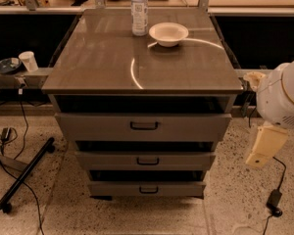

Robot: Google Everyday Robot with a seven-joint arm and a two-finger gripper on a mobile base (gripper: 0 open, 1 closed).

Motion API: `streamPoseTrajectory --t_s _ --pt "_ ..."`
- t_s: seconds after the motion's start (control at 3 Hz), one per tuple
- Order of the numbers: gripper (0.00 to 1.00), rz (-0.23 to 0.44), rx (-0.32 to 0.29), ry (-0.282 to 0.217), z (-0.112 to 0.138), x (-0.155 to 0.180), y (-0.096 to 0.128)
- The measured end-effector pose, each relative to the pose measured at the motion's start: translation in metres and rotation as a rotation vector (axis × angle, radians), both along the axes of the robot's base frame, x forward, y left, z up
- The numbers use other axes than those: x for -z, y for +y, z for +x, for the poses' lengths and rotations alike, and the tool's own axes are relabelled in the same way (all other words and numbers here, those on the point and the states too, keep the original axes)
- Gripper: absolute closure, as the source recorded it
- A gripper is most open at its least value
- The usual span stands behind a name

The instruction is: Open bottom drawer

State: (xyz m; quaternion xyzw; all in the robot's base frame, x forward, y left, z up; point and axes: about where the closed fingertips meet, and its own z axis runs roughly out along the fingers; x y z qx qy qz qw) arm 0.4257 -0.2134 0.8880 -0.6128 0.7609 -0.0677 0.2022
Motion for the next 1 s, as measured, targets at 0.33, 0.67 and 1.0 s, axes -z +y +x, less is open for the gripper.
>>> streamPoseTrajectory --t_s 0.33,0.67,1.0 --pt "0.00 0.000 0.000 0.000 0.000 0.000 0.000" --pt "0.00 0.023 -0.002 0.008 0.000 0.008 -0.002" --pt "0.00 0.094 -0.045 0.022 0.001 0.037 0.002"
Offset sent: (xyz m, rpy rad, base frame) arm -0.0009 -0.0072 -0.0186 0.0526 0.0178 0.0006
